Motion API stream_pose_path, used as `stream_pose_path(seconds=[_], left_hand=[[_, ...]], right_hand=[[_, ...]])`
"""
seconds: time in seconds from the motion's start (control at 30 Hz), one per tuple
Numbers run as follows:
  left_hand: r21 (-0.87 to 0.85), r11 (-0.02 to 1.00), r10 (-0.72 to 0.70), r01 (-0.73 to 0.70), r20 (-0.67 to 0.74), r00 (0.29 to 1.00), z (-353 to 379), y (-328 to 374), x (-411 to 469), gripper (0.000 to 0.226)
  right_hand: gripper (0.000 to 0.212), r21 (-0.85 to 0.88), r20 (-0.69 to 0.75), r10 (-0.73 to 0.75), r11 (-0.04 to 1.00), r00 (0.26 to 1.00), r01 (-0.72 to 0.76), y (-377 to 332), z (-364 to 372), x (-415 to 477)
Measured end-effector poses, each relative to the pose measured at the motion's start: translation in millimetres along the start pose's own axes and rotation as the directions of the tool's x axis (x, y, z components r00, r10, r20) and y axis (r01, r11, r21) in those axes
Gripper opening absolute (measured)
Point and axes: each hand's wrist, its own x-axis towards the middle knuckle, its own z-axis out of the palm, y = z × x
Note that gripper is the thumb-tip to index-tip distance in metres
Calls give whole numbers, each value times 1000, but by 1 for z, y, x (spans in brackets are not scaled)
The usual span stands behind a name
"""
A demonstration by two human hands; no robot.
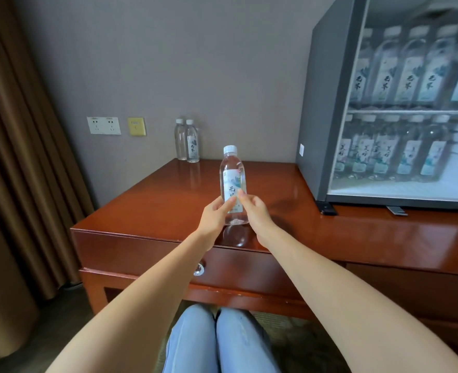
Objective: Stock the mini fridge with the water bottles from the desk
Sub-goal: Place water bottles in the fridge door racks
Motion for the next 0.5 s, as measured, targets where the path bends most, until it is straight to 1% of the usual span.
stream_pose_path(seconds=[0.13, 0.23, 0.33, 0.5], left_hand=[[-2, 1000, 0, 0, 71, 997, 21, 3, -18, 31], [0, 1000, -10, 10, 111, 994, 45, 3, -26, 34], [-5, 1000, -17, 18, 158, 987, 70, 0, -28, 36], [-13, 999, -37, 41, 209, 977, 114, -7, -24, 34]], right_hand=[[42, 36, -19, -11, 999, 1000, 12, -3, -28, -21], [38, -12, -51, -29, 1000, 998, 29, -6, -54, -33], [42, -65, -74, -38, 997, 997, 33, -10, -83, -41], [39, -67, -130, -56, 997, 990, 47, -16, -129, -49]])
